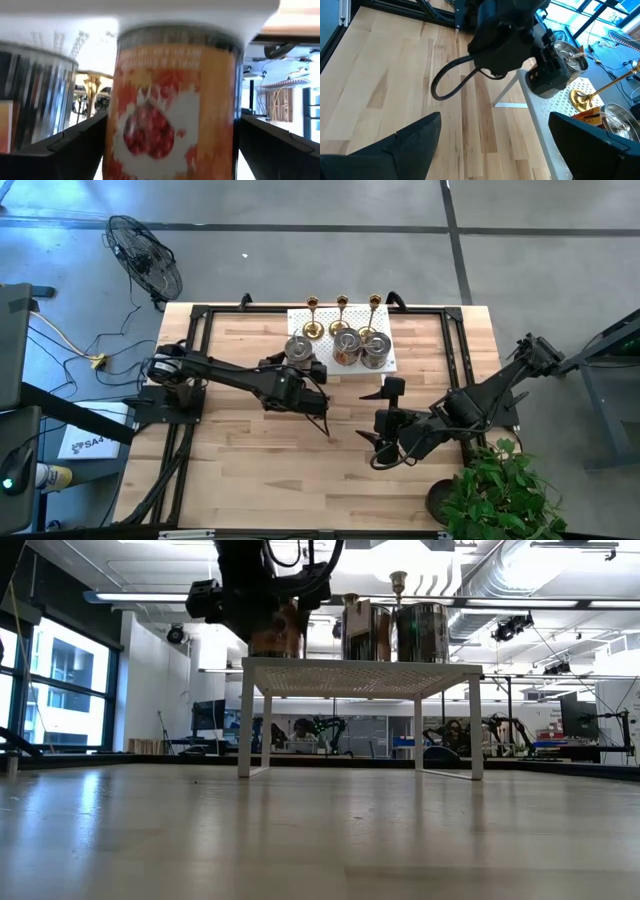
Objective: Pick & Place candle stick holders
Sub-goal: Put the silver scented candle on the shelf aligned with the other silver scented candles, then return to Home Position
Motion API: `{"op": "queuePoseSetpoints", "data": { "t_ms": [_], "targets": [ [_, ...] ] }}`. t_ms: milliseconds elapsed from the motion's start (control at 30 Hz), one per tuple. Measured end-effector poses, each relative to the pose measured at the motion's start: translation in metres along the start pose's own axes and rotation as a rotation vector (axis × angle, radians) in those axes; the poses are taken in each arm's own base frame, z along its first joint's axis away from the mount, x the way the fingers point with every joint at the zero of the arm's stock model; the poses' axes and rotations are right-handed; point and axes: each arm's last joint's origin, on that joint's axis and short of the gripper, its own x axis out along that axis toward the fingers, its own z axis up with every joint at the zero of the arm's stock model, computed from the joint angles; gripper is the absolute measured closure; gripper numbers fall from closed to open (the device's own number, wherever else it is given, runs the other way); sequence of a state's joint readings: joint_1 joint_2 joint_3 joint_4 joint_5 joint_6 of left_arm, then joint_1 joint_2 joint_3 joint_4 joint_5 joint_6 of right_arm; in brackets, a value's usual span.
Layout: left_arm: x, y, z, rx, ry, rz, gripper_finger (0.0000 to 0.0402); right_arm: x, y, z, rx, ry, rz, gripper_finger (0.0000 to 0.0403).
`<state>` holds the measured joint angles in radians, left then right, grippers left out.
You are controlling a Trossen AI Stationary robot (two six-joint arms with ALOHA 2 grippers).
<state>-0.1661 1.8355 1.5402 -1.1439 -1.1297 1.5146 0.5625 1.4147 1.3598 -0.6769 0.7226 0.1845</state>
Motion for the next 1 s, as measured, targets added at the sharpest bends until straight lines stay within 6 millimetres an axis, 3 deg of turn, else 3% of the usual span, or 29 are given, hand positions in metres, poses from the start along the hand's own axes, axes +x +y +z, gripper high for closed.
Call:
{"op": "queuePoseSetpoints", "data": {
  "t_ms": [267, 633, 1000],
  "targets": [
    [-0.004, -0.001, -0.009, -0.016, 0.006, 0.0, 0.0002, 0.0, 0.0, 0.0, 0.001, 0.0, 0.0, 0.0039],
    [-0.03, 0.016, -0.046, -0.126, -0.004, 0.076, 0.0002, 0.0, 0.0, 0.0, 0.001, 0.0, 0.001, 0.0039],
    [-0.047, 0.016, -0.083, -0.151, -0.008, 0.088, 0.0002, 0.0, 0.001, 0.0, 0.002, 0.004, 0.024, 0.0039]
  ]
}}
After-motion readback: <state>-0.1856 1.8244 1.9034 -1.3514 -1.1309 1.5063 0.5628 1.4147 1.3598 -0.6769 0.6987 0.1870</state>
